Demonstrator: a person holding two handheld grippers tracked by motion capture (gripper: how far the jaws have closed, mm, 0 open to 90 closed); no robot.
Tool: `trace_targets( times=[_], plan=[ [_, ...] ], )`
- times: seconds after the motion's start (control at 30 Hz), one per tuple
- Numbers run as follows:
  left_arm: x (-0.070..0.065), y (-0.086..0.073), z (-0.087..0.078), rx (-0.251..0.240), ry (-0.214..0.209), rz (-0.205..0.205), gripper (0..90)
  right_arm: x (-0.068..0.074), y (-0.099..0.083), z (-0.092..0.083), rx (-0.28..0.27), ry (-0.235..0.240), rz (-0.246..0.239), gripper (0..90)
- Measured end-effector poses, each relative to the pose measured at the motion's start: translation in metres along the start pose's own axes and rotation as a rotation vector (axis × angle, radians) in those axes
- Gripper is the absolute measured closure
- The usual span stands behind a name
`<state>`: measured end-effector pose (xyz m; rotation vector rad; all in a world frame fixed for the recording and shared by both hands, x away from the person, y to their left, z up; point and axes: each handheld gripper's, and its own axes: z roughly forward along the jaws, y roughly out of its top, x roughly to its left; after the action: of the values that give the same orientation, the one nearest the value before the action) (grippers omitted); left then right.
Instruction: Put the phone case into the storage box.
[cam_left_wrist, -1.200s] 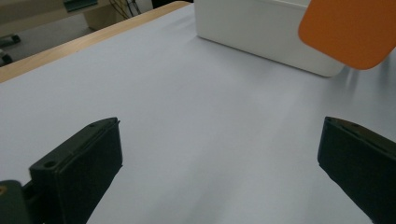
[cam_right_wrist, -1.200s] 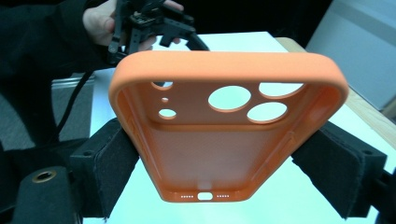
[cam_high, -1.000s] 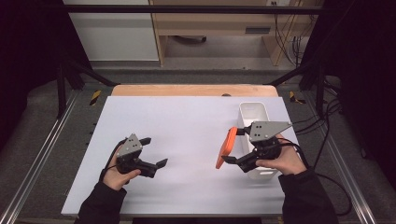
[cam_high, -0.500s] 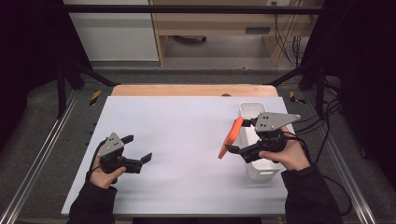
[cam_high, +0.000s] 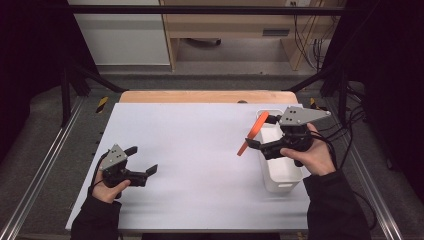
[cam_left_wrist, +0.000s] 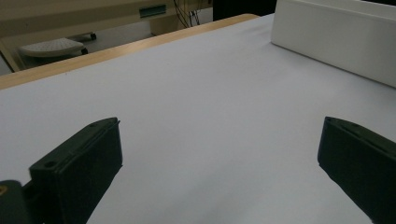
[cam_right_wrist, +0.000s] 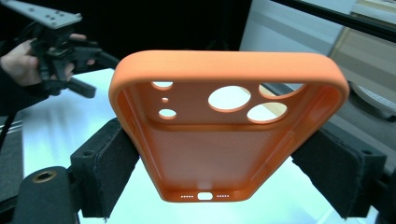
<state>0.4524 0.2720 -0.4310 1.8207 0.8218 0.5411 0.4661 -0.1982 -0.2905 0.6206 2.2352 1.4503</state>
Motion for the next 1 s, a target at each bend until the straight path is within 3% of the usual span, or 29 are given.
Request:
trace_targets(
  times=[0.47, 1.0],
  plan=[
    [0.003, -0.004, -0.004, -0.006, 0.011, -0.004, 0.0, -0.017, 0.009, -0.004, -0.011, -0.157, 0.072, 15.8],
    [0.006, -0.009, -0.005, -0.014, 0.039, 0.007, 0.0, -0.038, 0.013, -0.001, 0.011, -0.255, 0.113, 15.7]
  ],
)
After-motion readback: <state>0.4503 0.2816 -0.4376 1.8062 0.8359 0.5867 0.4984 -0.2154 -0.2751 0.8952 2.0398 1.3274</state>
